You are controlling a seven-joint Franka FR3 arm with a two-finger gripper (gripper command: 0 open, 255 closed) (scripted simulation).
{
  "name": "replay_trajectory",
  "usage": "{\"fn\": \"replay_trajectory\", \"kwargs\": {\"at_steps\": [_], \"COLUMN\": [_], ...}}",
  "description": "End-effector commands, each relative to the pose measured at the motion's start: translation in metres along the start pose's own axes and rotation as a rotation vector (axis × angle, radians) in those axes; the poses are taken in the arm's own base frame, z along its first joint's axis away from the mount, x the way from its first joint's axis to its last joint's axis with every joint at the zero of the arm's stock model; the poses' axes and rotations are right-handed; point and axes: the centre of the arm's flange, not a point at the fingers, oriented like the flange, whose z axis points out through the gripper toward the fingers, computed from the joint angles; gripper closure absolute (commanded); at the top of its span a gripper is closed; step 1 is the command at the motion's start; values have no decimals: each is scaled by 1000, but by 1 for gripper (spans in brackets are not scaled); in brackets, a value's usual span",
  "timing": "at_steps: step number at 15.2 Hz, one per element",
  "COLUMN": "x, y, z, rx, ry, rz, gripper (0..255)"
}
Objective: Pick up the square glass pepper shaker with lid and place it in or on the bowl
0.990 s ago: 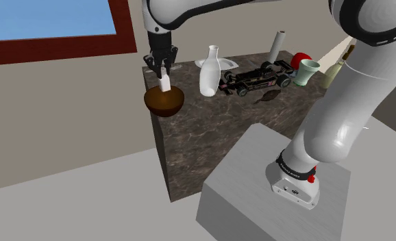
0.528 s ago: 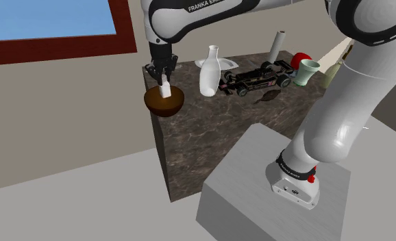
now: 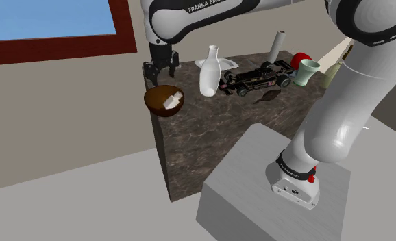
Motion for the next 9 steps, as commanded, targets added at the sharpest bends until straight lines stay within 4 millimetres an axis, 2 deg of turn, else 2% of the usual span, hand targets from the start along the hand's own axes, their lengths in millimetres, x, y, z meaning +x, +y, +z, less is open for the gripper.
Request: {"fn": "replay_trajectory", "kwargs": {"at_steps": [1,3,7,9], "x": [0,0,0,0], "y": [0,0,0,0], "z": [0,0,-50,-50], "rx": [0,0,0,0], "ry": [0,0,0,0], "rz": [0,0,0,0], "gripper": [0,0,0,0]}}
